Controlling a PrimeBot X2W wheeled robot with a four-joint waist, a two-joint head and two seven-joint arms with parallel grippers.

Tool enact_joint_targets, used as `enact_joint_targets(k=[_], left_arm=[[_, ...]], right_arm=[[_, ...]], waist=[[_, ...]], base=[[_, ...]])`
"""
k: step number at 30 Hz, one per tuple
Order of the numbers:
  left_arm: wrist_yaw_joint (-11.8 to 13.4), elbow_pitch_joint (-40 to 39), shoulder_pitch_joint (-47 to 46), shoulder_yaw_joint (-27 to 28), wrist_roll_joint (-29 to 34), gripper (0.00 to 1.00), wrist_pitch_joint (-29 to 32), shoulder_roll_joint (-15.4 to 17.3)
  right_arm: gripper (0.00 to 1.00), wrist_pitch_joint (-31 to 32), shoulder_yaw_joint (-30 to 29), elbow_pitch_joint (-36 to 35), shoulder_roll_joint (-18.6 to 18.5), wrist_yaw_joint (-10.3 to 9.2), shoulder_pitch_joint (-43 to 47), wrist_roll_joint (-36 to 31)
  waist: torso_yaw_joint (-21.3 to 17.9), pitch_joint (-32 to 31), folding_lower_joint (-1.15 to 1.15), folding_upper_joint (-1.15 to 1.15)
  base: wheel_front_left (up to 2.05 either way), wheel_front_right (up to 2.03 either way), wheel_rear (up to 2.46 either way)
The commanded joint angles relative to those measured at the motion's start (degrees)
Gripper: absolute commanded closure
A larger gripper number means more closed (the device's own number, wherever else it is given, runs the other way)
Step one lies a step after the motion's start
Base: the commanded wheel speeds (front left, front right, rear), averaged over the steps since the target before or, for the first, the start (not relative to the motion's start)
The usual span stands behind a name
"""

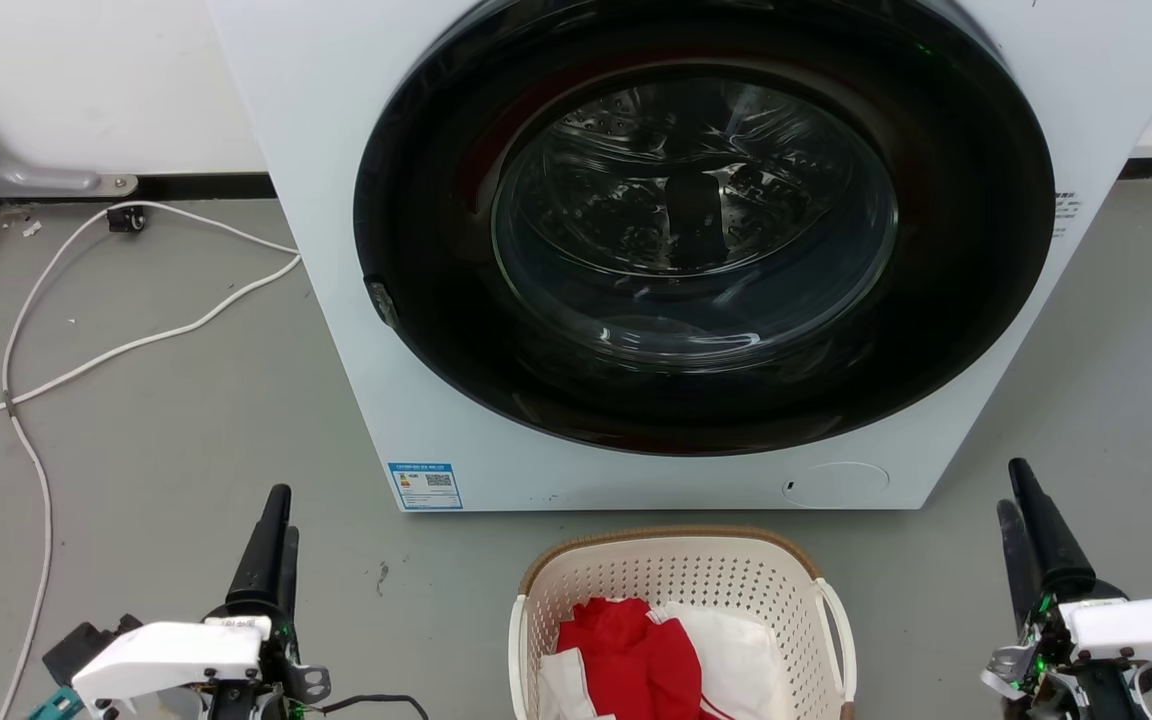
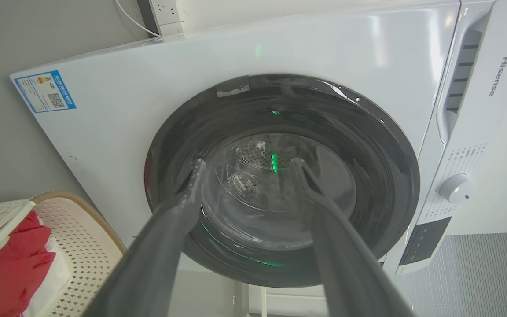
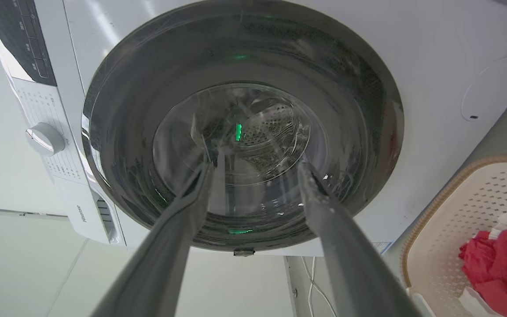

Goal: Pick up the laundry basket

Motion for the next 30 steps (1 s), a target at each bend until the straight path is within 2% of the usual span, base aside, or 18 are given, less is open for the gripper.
enact_joint_targets(k=[1, 16, 30], left_arm=[[0.4, -1.9, -0.9, -0.1, 2.9, 0.0, -0.7, 0.2], [4.6, -6.0, 0.0, -4.0, 22.6, 0.0, -4.4, 0.3], [6.8, -7.1, 0.6, -6.9, 36.1, 0.0, -7.1, 0.3]], right_arm=[[0.0, -0.8, -0.1, -2.1, -0.2, 0.0, -0.7, -3.0], [0.0, -4.4, 2.7, -7.3, -0.2, 0.0, 1.1, -25.7], [0.0, -7.2, 3.1, -9.0, -0.3, 0.0, 2.6, -39.9]], waist=[[0.0, 0.0, 0.0, 0.0], [0.0, 0.2, 0.0, 0.0], [0.1, 0.1, 0.0, 0.0]], base=[[0.0, 0.0, 0.0], [0.0, 0.0, 0.0], [0.0, 0.0, 0.0]])
